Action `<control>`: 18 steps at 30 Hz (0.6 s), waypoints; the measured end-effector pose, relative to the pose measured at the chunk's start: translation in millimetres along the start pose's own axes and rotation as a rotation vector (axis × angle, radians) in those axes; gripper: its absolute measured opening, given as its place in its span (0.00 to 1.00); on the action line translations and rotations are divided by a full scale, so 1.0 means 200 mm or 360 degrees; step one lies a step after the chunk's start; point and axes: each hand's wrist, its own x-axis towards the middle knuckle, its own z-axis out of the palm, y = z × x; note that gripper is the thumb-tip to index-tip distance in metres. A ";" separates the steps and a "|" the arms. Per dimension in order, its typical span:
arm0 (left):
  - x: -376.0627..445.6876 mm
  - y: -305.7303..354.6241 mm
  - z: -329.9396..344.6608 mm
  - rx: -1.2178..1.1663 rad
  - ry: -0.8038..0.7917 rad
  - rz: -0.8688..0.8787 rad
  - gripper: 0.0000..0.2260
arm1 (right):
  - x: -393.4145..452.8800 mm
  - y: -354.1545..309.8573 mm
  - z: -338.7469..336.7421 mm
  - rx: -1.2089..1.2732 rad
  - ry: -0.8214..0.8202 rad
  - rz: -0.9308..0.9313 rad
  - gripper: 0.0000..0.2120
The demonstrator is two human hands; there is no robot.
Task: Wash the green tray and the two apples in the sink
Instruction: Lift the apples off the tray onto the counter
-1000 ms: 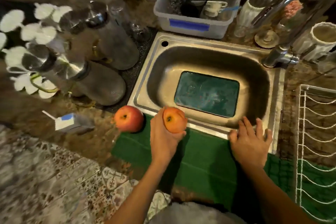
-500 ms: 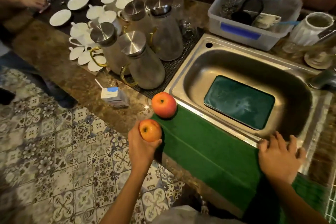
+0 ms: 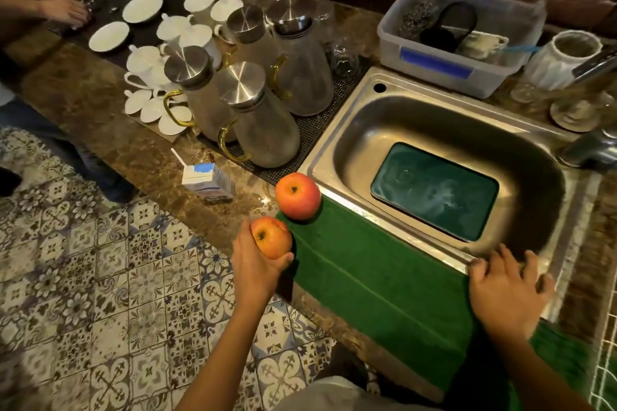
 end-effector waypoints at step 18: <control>0.11 0.54 0.74 0.0958 -0.0495 0.1521 0.30 | 0.01 -0.01 0.03 -0.0060 0.0050 0.0058 0.23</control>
